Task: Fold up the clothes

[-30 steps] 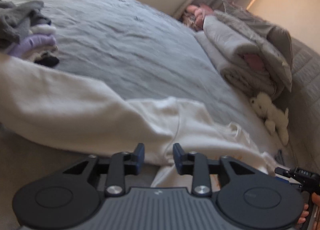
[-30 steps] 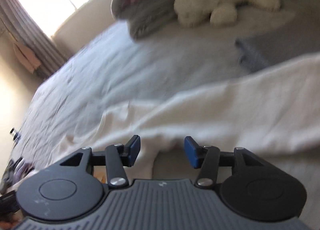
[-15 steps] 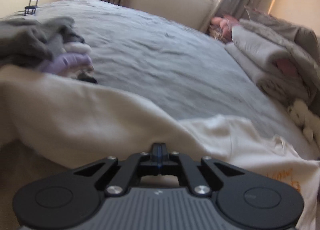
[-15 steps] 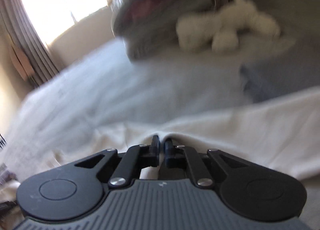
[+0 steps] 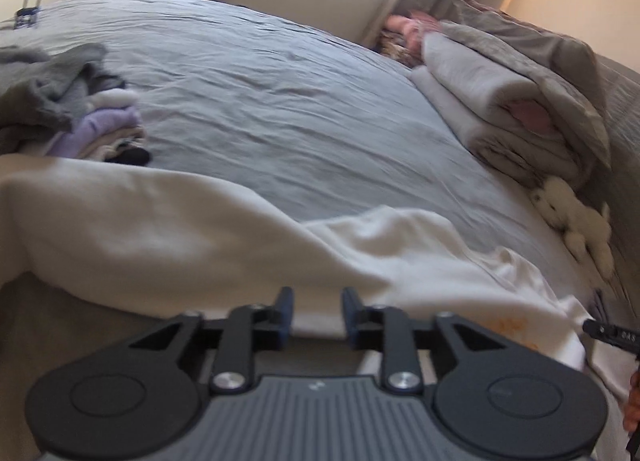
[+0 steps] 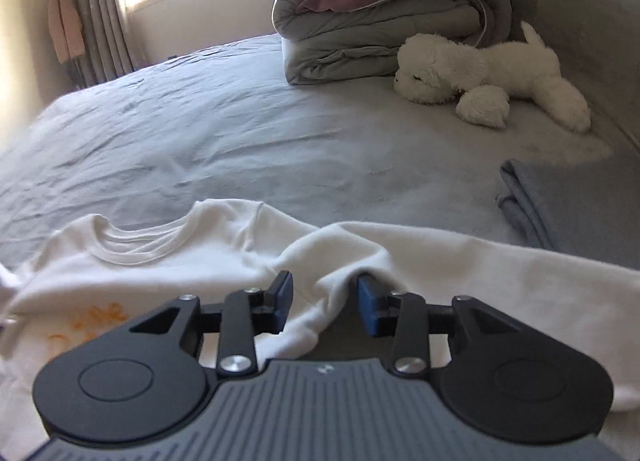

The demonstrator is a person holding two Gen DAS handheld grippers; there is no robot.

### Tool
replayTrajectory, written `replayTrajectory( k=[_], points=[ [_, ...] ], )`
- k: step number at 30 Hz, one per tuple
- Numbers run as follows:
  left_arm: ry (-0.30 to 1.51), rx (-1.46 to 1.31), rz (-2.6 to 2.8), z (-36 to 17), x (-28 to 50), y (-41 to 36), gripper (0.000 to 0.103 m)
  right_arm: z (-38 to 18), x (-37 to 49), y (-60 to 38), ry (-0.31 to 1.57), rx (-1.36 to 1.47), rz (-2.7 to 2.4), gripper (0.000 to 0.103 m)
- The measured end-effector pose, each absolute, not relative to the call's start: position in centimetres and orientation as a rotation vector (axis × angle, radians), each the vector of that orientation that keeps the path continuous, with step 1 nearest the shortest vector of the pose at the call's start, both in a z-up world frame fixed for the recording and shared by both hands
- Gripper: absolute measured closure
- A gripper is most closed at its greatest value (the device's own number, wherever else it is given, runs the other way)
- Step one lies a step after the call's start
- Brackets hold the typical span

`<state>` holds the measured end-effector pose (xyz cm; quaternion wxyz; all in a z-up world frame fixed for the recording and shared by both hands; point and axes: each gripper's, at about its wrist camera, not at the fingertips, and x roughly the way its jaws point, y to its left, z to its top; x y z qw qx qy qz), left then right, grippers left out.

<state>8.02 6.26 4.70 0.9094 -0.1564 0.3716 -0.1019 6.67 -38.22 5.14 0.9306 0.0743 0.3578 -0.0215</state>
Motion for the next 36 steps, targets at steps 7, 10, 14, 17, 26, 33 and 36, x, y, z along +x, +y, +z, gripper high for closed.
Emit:
replayTrajectory(
  k=[7, 10, 14, 17, 26, 33, 36],
  points=[
    [0.773, -0.243, -0.242, 2.6, 8.2, 3.0, 0.068, 3.7, 7.0, -37.6, 0.846, 0.198, 0.036, 0.064],
    [0.743, -0.196, -0.238, 2.3, 8.1, 2.5, 0.103, 3.0, 7.7, -36.4, 0.842, 0.146, 0.045, 0.074],
    [0.722, -0.184, -0.158, 2.8, 8.6, 3.8, 0.103, 3.3, 7.7, -34.6, 0.836, 0.065, 0.052, 0.09],
    [0.714, -0.254, -0.154, 3.4, 9.0, 5.4, 0.103, 4.4, 6.9, -34.8, 0.799, 0.057, 0.042, 0.091],
    [0.83, -0.425, -0.26, 2.4, 9.2, 5.2, 0.062, 4.5, 7.0, -35.0, 0.813, 0.038, 0.04, 0.069],
    [0.769, -0.31, -0.231, 1.9, 8.6, 2.4, 0.053, 4.6, 6.6, -34.7, 0.838, 0.07, 0.035, 0.068],
    [0.752, -0.218, -0.214, 1.7, 8.4, 1.3, 0.087, 4.4, 6.7, -34.0, 0.844, 0.061, 0.041, 0.068]
  ],
)
